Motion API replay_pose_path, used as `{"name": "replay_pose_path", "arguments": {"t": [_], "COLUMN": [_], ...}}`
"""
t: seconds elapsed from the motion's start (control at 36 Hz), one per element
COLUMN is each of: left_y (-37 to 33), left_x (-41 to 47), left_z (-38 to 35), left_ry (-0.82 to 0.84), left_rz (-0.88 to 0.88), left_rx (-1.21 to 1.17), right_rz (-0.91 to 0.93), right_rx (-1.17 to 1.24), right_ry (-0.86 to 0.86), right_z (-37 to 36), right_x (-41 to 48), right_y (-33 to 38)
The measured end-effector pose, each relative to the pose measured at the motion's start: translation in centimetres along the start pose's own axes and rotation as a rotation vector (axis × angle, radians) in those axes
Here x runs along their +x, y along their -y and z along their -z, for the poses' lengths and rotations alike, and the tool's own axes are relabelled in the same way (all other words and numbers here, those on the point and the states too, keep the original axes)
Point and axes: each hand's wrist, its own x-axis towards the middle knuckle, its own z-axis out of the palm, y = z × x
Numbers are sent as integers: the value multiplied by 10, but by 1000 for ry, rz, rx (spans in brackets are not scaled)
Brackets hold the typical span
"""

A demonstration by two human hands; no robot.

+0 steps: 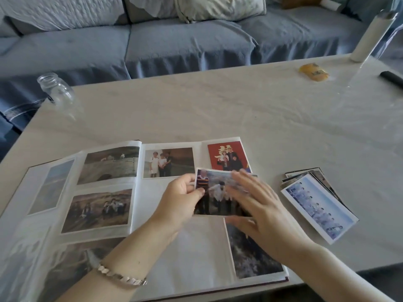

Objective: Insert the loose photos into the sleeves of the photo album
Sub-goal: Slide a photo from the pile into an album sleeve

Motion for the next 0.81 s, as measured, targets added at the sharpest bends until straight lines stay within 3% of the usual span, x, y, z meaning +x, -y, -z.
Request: {"name": "replay_pose_path", "arguments": {"t": [0.14,0.19,0.25,0.33,0.42,0.47,0.58,0.69,0.81], "left_y": [7,10,15,22,36,47,52,66,72], "left_x": [-2,-3,-4,-7,-1,6,8,6,5], "left_z": [14,17,21,29,41,49,58,64,67], "left_ry": [-49,-42,-31,-61,-203,-268,-142,-68,-110], "left_rz": [-62,-87,-158,-289,-448,-461,-250,-224,-299], "left_rx": [44,104,165,410,954,1163,1364,1475,1451], "right_rz": [-629,-687,-685,-659,-684,-687,-639,-591,-526], "right_rx": [612,816,861,849,755,669,429,287,227], "right_ry": [-30,-32,-43,-158,-333,-406,-423,-367,-261], "right_z": [11,10,11,15,21,23,23,12,1], "right_x": [6,6,5,2,1,0,-4,-9,-9], "right_y": [8,3,2,-1,-9,-17,-20,-11,1]}}
